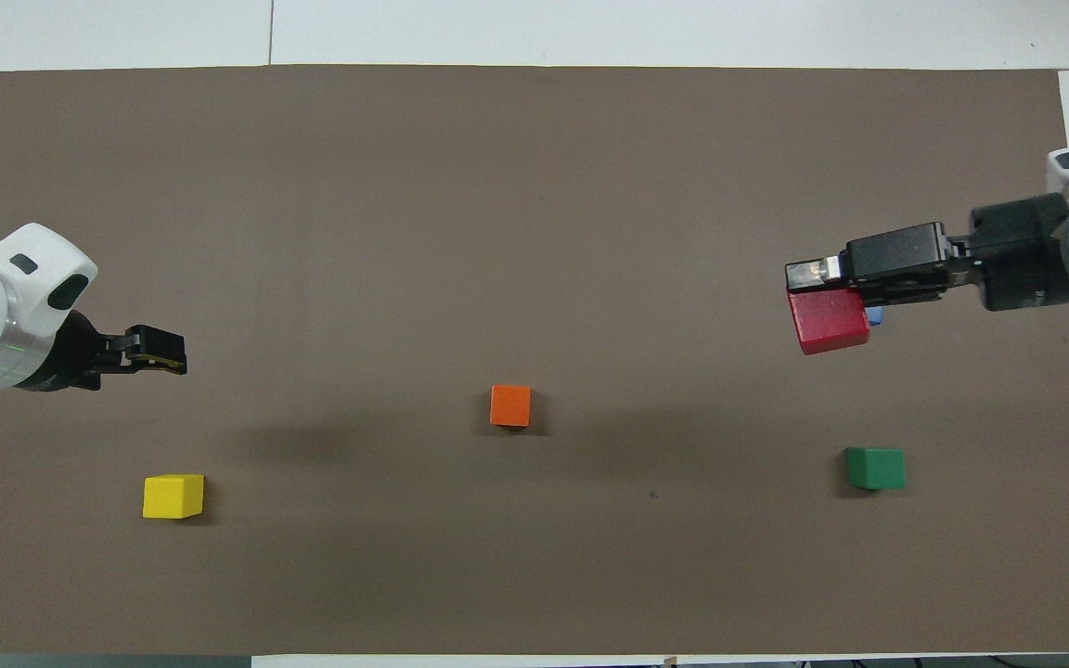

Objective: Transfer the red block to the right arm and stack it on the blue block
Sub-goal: 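Carry the red cube with the right gripper toward the blue cube, then lower the red cube onto the blue cube with the right gripper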

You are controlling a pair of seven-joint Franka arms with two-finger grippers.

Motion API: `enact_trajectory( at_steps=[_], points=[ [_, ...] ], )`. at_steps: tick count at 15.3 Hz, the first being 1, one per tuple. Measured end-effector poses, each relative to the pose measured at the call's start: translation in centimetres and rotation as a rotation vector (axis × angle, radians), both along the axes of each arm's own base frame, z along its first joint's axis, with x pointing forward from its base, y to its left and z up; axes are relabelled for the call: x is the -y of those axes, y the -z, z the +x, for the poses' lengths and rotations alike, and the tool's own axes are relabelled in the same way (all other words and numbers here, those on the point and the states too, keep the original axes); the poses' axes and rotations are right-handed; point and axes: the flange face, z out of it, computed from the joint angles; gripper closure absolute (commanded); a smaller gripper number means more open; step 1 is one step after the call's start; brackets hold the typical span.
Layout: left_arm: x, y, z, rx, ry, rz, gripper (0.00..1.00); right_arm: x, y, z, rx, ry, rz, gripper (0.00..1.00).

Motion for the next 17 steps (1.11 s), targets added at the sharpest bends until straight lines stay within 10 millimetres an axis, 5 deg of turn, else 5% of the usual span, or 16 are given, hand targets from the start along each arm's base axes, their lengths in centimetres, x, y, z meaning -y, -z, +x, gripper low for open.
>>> enact_trajectory(
  at_steps=[3, 8, 13, 17],
  points=[
    [-2.4, -4.2, 0.9, 0.062, 0.05, 0.033, 0.0, 2.5, -4.1, -1.5, 0.025, 0.007, -0.231, 1.0],
    [-1.9, -9.6, 1.2, -0.002, 0.087, 0.072, 0.0, 6.2, -7.5, -3.7, 0.054, -0.004, -0.616, 1.0],
    [-2.5, -8.7, 2.6, -0.027, 0.081, 0.058, 0.0, 6.7, -6.2, -3.4, 0.046, -0.052, -0.909, 1.0],
    [-2.2, -8.1, 3.0, -0.035, 0.089, 0.053, 0.0, 6.4, -1.1, -1.1, 0.08, -0.064, -0.994, 1.0]
  ],
)
